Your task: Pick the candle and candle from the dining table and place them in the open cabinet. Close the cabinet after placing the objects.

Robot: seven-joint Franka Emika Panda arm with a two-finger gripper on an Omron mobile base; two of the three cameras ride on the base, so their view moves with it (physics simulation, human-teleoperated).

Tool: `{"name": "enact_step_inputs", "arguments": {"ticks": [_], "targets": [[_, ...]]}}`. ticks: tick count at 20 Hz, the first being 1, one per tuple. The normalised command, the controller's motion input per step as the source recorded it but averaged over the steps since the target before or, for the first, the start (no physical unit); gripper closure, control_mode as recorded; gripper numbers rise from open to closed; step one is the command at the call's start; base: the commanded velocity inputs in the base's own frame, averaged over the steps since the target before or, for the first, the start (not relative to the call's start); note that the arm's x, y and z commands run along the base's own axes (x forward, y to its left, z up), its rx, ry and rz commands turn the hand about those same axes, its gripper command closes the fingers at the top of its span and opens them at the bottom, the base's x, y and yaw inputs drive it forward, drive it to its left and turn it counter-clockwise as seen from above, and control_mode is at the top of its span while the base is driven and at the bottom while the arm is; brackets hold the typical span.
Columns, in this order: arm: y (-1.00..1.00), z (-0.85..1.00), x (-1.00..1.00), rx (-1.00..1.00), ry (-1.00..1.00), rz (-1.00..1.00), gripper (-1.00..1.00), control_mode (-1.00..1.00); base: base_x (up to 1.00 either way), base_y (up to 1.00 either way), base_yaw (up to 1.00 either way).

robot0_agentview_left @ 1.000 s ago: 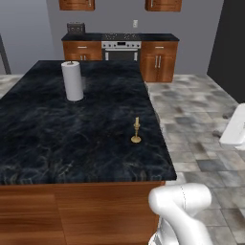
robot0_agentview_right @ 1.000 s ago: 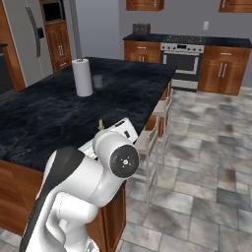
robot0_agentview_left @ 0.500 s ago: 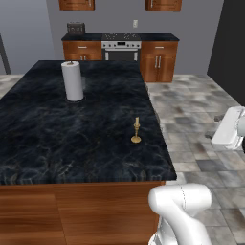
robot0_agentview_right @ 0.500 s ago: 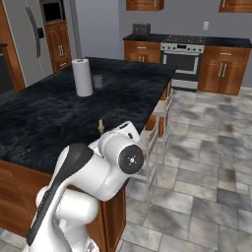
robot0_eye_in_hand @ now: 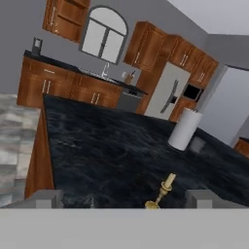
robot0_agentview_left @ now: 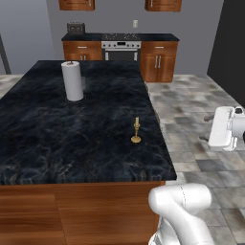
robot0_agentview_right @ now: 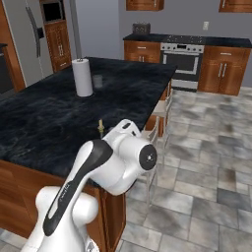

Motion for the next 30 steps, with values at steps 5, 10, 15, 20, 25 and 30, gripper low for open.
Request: {"name": "enact_step_inputs", "arguments": {"ticks": [5, 10, 15, 20, 25, 30], "targets": [[0.02, -0.19, 0.22, 0.00, 0.00, 0.28, -1.00, -1.00, 0.00, 0.00, 0.00], [0.11, -0.09, 0.23, 0.00, 0.00, 0.17, -1.00, -1.00, 0.00, 0.00, 0.00], [0.16, -0.05, 0.24, 0.00, 0.03, 0.06, -1.00, -1.00, 0.00, 0.00, 0.00], [0.15, -0.20, 0.19, 0.00, 0.12, 0.02, -1.00, -1.00, 0.00, 0.00, 0.00], [0.11, -0.29, 0.16, 0.01, 0.15, 0.00, -1.00, -1.00, 0.00, 0.00, 0.00], [0.13, -0.12, 0.17, 0.02, 0.08, 0.00, -1.00, -1.00, 0.00, 0.00, 0.00]]}}
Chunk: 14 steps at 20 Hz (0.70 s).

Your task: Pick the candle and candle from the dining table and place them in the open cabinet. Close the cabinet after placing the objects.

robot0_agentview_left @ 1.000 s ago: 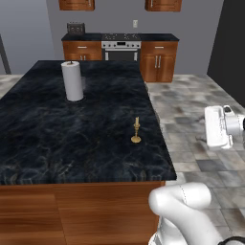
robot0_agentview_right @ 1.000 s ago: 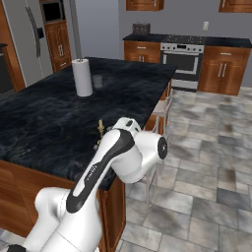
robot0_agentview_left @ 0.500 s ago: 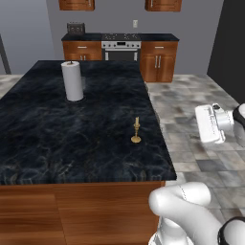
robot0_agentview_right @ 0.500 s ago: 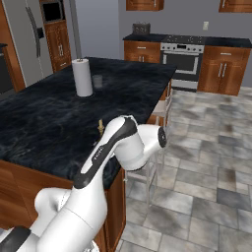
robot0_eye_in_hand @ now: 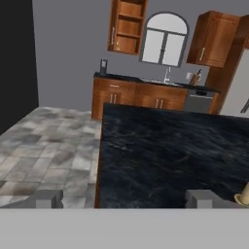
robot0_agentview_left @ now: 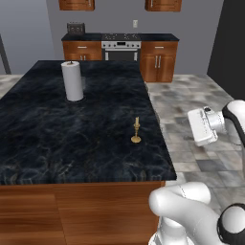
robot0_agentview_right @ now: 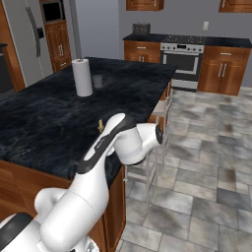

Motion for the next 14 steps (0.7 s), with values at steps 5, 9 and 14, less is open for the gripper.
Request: {"name": "enact_step_inputs", "arguments": {"ticks": [5, 9, 14], "targets": [[0.11, 0.00, 0.14, 0.02, 0.00, 0.00, -1.00, -1.00, 0.00, 0.00, 0.00], [0.10, -0.06, 0.16, 0.00, 0.00, 0.00, -1.00, -1.00, 0.00, 0.00, 0.00], [0.11, -0.28, 0.15, 0.00, 0.04, 0.00, -1.00, -1.00, 0.00, 0.00, 0.00]]}}
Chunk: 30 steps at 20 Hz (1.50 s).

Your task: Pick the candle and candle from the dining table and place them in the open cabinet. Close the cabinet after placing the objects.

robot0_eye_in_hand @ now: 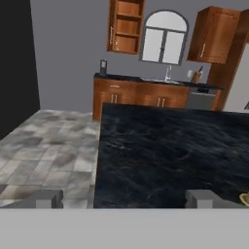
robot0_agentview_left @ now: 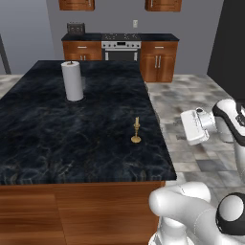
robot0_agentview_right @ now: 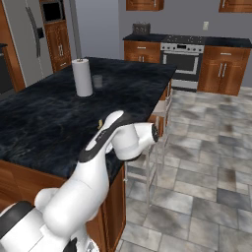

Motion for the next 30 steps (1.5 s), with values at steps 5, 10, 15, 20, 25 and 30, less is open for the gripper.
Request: {"name": "enact_step_inputs", "arguments": {"ticks": [5, 10, 15, 20, 25, 30], "targets": [[0.13, -0.34, 0.20, 0.00, 0.08, 0.00, -1.00, -1.00, 0.00, 0.00, 0.00], [0.11, -0.28, 0.20, 0.00, 0.05, 0.00, -1.00, -1.00, 0.00, 0.00, 0.00], [0.08, -0.23, 0.16, 0.00, 0.01, 0.00, -1.00, -1.00, 0.00, 0.00, 0.00], [0.06, -0.15, 0.18, 0.00, 0.00, 0.00, -1.00, -1.00, 0.00, 0.00, 0.00], [0.05, -0.12, 0.22, 0.00, 0.00, 0.00, -1.00, -1.00, 0.00, 0.00, 0.00], [0.05, -0.07, 0.22, 0.00, 0.00, 0.00, -1.00, -1.00, 0.00, 0.00, 0.00]]}}
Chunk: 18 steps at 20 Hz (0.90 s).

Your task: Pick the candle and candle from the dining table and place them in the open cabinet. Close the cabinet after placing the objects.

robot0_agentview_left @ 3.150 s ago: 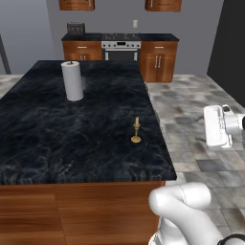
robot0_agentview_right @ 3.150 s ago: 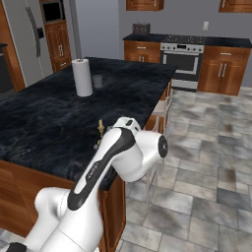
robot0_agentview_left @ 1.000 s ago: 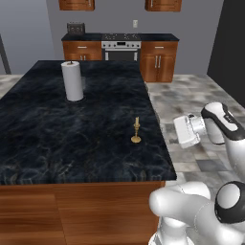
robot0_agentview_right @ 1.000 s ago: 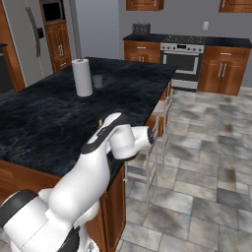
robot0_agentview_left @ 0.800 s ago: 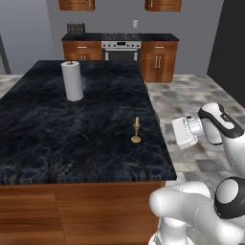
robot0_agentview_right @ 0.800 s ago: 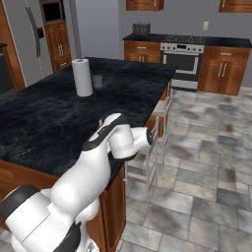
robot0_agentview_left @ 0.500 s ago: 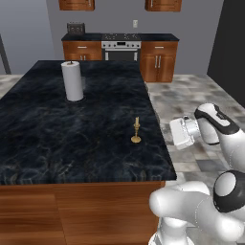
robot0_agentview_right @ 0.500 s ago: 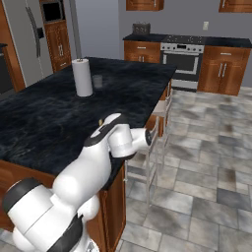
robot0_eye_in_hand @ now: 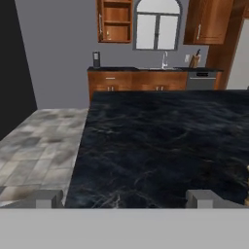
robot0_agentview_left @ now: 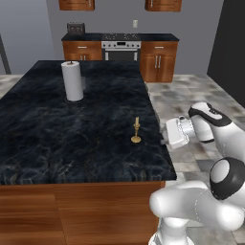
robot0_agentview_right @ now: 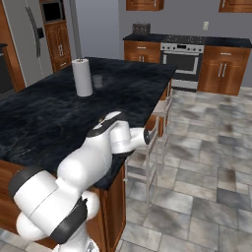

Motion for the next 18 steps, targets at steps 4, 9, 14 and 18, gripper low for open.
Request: {"name": "enact_step_inputs", "arguments": {"ticks": [4, 9, 14, 18], "targets": [[0.07, -0.05, 0.16, 0.00, 0.00, 0.00, -1.00, -1.00, 0.00, 0.00, 0.00], [0.06, -0.02, 0.08, 0.00, 0.00, 0.00, -1.00, -1.00, 0.00, 0.00, 0.00], [0.02, -0.01, 0.01, 0.00, 0.00, 0.00, -1.00, -1.00, 0.00, 0.00, 0.00], [0.02, -0.03, 0.00, 0.00, 0.00, 0.00, -1.00, -1.00, 0.00, 0.00, 0.00]]}}
